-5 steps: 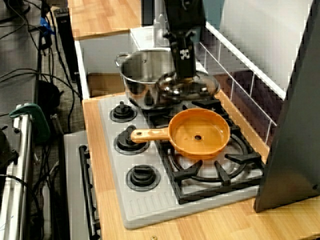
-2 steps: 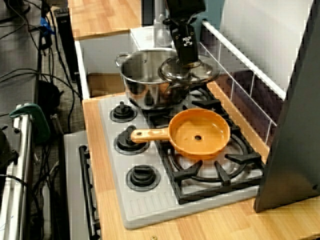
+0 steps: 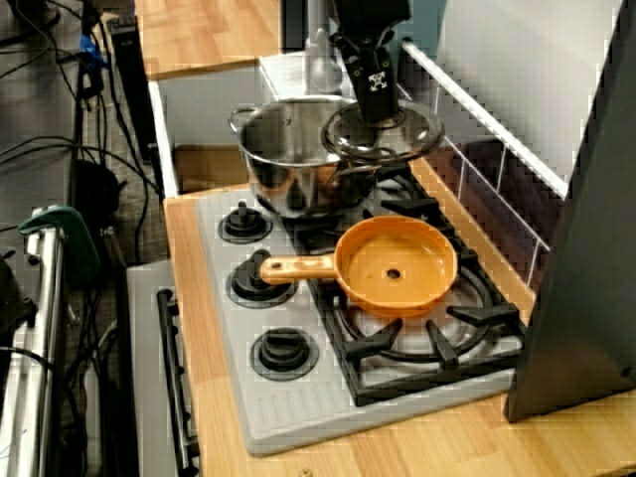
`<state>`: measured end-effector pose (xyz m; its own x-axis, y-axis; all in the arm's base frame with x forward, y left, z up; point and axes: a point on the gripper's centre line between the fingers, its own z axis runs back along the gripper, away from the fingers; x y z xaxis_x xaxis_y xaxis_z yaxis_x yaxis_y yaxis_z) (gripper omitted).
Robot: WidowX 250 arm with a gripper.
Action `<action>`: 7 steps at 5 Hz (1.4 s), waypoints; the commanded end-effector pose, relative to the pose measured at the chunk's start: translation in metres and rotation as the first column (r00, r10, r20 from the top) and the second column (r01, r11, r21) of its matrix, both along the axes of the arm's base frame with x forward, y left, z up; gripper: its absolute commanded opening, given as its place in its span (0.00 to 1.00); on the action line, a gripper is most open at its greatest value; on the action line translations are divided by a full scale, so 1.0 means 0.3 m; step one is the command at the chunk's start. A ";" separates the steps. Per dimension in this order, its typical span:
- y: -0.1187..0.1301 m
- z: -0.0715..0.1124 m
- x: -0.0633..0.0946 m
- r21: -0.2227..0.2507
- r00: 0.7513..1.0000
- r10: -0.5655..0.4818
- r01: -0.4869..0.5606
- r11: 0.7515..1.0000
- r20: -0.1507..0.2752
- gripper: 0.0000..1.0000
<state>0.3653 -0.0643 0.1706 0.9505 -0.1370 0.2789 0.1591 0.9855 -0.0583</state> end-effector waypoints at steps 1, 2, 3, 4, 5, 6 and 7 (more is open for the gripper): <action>0.061 0.068 0.000 0.015 0.998 -0.001 0.000 1.000 0.058 0.00; 0.081 0.065 -0.002 0.020 0.999 -0.002 0.001 1.000 0.049 0.00; 0.111 0.052 -0.003 0.027 0.999 -0.001 0.000 1.000 0.037 0.00; 0.121 0.042 -0.012 0.020 1.000 -0.001 0.000 1.000 0.030 0.00; 0.115 0.026 -0.016 0.030 1.000 -0.008 0.007 1.000 0.028 0.00; 0.103 0.000 -0.017 0.045 1.000 -0.013 0.012 0.999 0.026 0.00; 0.099 -0.019 -0.014 0.053 1.000 -0.016 0.015 0.998 0.019 0.00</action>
<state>0.3630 -0.0384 0.1537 0.9527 -0.1626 0.2566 0.1710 0.9852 -0.0104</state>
